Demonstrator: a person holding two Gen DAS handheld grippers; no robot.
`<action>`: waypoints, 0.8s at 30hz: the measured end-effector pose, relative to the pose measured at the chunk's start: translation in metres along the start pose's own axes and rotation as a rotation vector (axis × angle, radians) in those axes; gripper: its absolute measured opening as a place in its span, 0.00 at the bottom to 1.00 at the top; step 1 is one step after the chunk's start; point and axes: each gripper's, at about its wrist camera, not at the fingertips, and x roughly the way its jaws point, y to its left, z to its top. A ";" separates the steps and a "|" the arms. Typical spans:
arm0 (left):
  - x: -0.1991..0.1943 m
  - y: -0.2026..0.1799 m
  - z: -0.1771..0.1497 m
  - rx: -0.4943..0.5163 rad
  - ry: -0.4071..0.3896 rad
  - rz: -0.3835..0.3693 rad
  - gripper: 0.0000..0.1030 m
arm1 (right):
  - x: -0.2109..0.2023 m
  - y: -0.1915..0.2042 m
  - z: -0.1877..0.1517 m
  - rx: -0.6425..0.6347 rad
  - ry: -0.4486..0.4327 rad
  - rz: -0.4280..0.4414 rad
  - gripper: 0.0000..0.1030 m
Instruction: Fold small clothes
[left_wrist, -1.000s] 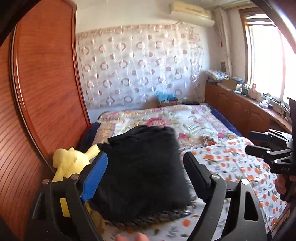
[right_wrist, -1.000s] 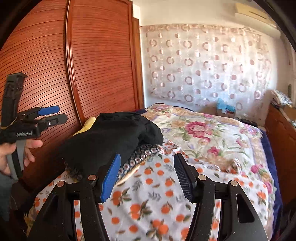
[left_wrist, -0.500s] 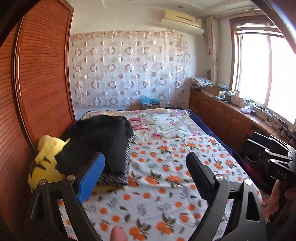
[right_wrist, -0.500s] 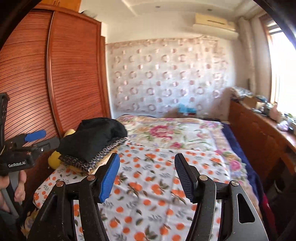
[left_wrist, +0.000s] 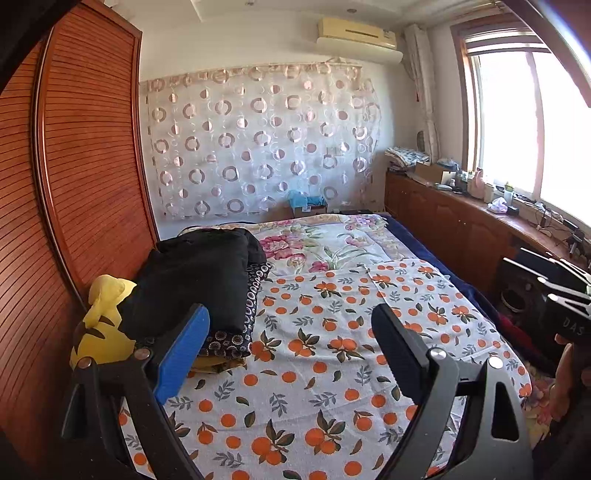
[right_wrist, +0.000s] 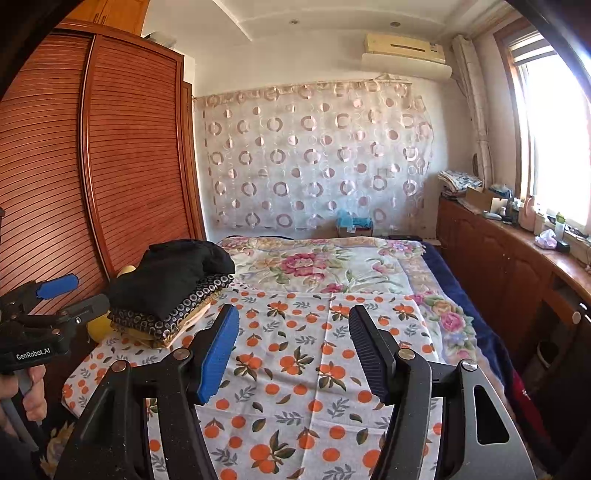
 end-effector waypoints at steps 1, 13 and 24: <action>0.000 0.000 0.000 -0.003 0.000 0.000 0.87 | -0.002 0.001 -0.002 0.000 0.002 -0.002 0.62; -0.009 -0.003 0.002 -0.024 -0.035 0.007 0.87 | -0.008 -0.021 -0.001 0.021 0.007 -0.005 0.62; -0.013 -0.007 0.001 -0.024 -0.041 0.004 0.87 | -0.009 -0.028 -0.001 0.019 0.002 -0.003 0.62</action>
